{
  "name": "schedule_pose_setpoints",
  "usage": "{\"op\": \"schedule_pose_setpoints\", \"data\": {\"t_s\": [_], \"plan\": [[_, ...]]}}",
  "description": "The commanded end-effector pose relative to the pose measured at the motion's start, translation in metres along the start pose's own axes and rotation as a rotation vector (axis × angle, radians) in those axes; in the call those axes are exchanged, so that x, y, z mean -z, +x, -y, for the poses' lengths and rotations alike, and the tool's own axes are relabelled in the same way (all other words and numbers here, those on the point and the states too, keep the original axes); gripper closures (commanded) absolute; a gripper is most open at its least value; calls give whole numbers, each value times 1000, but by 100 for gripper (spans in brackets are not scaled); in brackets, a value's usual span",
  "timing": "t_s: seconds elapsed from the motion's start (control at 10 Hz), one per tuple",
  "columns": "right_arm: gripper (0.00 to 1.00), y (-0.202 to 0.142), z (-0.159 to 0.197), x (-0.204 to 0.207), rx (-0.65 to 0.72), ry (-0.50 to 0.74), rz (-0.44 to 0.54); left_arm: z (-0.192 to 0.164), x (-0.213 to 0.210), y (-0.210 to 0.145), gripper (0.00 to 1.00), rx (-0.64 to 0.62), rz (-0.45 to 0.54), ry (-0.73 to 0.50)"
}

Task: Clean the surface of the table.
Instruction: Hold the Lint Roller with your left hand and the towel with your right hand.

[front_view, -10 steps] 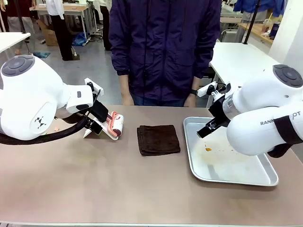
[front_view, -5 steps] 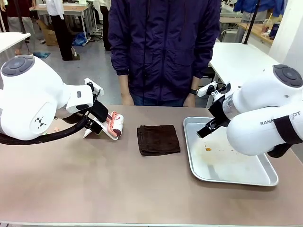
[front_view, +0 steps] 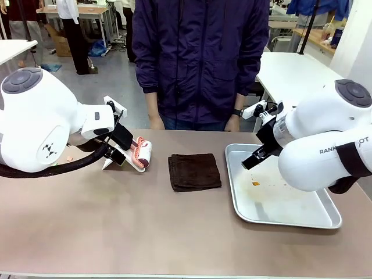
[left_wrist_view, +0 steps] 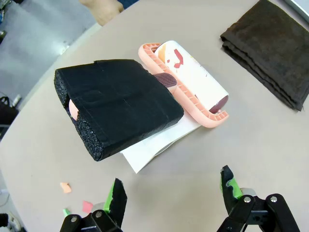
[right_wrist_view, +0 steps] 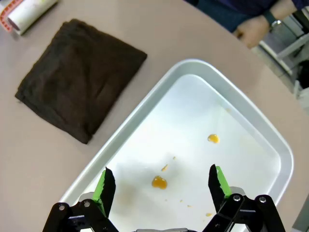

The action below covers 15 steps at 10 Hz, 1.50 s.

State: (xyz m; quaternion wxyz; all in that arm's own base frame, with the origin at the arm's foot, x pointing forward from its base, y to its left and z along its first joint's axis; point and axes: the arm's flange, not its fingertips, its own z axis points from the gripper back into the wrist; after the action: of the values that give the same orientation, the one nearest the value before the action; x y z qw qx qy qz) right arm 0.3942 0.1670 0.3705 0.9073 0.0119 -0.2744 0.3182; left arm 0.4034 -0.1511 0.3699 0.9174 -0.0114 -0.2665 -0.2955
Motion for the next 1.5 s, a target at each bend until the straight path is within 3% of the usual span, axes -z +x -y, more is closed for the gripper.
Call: {"op": "schedule_pose_setpoints", "data": {"t_s": [0.0,0.2,0.4,0.5,0.6,0.8,1.0,1.2,1.4], "plan": [[0,0,0,0,0,0,0,0,0,0,0,1,0,0],[0,0,0,0,0,0,0,0,0,0,0,0,0,0],[0,1,6,-28,232,121,-165,-10,-30,-16,0,37,-41,-271],[0,2,13,-53,359,207,-168,-18,-51,-22,0,-101,-139,-260],[0,-2,21,-78,434,283,-165,-27,-72,-30,0,-176,-137,-330],[0,-25,44,-126,557,559,-114,-53,-108,-53,0,-284,-112,-495],[0,-67,76,-154,717,689,-27,-110,-131,-90,0,-391,15,-760],[0,-126,128,-166,904,785,97,-179,-139,-139,0,-583,202,-928],[0,-173,167,-166,1032,835,192,-214,-134,-177,0,-669,355,-1038]]}}
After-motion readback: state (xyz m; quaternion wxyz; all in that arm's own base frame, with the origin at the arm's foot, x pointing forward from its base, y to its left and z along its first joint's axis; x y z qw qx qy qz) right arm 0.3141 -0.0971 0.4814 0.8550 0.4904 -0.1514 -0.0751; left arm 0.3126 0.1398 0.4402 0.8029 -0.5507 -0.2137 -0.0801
